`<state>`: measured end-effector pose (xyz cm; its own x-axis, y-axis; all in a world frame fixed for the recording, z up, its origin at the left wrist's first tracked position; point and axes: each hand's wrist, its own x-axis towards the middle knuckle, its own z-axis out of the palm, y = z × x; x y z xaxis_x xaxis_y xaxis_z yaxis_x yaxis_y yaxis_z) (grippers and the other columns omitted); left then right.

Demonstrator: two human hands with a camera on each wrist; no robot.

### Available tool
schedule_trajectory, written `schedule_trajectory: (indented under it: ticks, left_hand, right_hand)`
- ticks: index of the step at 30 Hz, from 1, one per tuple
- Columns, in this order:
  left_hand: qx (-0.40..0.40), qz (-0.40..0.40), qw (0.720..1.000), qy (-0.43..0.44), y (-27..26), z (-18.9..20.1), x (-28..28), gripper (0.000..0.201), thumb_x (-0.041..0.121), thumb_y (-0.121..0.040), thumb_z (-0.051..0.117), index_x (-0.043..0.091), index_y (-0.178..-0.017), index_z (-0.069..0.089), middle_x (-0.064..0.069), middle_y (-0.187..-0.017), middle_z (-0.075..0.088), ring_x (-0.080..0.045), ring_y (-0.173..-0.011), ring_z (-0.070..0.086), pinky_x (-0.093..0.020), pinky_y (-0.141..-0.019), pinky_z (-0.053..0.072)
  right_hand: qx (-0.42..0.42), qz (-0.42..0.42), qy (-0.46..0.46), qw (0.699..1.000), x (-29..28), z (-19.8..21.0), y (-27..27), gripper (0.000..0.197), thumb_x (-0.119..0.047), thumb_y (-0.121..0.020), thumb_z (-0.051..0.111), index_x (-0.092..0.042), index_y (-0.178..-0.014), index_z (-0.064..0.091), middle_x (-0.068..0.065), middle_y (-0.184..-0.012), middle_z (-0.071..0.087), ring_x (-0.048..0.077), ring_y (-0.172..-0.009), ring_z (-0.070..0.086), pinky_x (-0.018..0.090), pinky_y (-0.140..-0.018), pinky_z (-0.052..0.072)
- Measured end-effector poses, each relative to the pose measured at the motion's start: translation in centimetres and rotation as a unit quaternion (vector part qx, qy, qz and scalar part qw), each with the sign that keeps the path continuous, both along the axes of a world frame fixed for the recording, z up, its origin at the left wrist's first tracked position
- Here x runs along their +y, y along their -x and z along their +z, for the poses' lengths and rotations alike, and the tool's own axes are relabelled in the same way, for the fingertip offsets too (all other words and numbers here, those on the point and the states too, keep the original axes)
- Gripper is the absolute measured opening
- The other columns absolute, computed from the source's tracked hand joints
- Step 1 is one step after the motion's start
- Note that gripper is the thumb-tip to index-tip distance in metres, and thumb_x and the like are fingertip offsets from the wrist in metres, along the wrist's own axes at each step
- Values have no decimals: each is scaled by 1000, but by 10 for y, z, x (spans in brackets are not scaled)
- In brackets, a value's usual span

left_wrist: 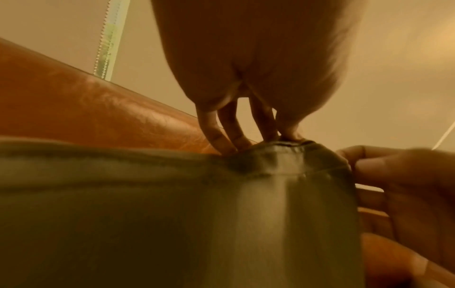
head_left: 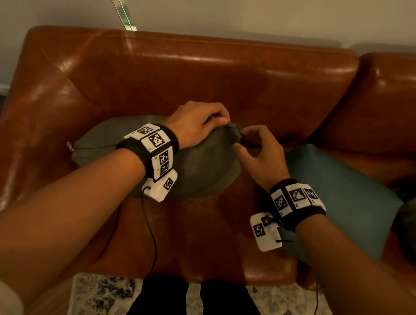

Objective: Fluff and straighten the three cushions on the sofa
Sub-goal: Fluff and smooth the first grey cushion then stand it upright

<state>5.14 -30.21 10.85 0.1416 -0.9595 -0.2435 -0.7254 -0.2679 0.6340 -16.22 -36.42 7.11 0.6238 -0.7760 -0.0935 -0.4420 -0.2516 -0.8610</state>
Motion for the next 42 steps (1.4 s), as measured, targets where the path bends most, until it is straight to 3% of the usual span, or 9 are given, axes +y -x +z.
schedule_trajectory:
  ticks: [5,11,15,21,28,32,36,39,42]
  left_hand:
    - [2,7,996,86,-4,-15,18,21,27,-107,51,25,-123,66,6,-135,64,-14,-123,58,-39,-105,47]
    - [-76,-33,997,2,-17,-38,61,80,63,-97,56,28,-162,25,2,-169,28,-19,-154,26,-40,-125,21]
    - [-174,-17,984,-27,-37,-68,112,110,86,-83,46,22,-166,11,0,-173,11,-21,-160,7,-47,-130,4]
    - [-223,-27,974,-21,-38,-83,135,109,89,-86,35,21,-166,3,0,-174,2,-22,-160,-2,-48,-129,-1]
    - [-220,56,972,-67,-69,-80,130,99,86,-89,27,28,-166,4,-1,-174,-1,-24,-161,-2,-49,-129,-2]
    - [-215,94,972,11,-60,-85,139,72,56,-107,27,14,-164,19,-10,-173,12,-26,-160,7,-48,-130,4]
    - [-226,-21,972,54,-43,-110,178,96,72,-98,35,8,-165,12,-10,-173,5,-26,-161,0,-51,-129,6]
    - [-292,-81,953,10,-73,-123,195,134,93,-70,52,11,-165,3,-11,-173,-1,-29,-160,-4,-50,-129,0]
    - [-299,1,953,-40,-118,-122,194,134,99,-70,38,14,-165,-3,-9,-174,-2,-28,-160,-3,-47,-129,-5]
  right_hand:
    - [59,91,60,992,-12,9,-9,36,-23,-105,57,-20,-140,59,-10,-122,57,-3,-100,53,7,-84,40]
    - [93,65,88,990,-26,11,-11,19,-13,-100,63,-18,-118,67,-5,-114,62,7,-102,54,14,-89,40]
    - [81,-27,27,996,-33,7,-5,22,-7,-94,69,-21,-99,54,-11,-96,58,2,-82,56,6,-71,42]
    - [82,-16,-112,990,-32,5,-20,45,-54,-94,67,-25,-128,65,-10,-123,65,10,-114,61,31,-96,52]
    - [97,-157,-18,983,-26,-2,-39,37,-21,-107,53,-20,-143,61,3,-147,60,21,-137,53,34,-118,40]
    - [133,101,260,951,14,0,-58,56,-32,-107,46,-18,-160,36,5,-169,28,28,-159,14,46,-129,2]
    - [207,339,373,838,60,-31,-64,84,-66,-100,41,-14,-164,25,6,-172,18,30,-160,10,56,-128,6]
    - [258,363,396,803,51,-49,-67,109,-87,-86,41,-17,-166,17,6,-173,13,31,-160,10,56,-128,8]
    - [305,296,352,834,16,-49,-74,122,-96,-76,41,-22,-167,7,5,-174,5,31,-160,5,54,-129,3]
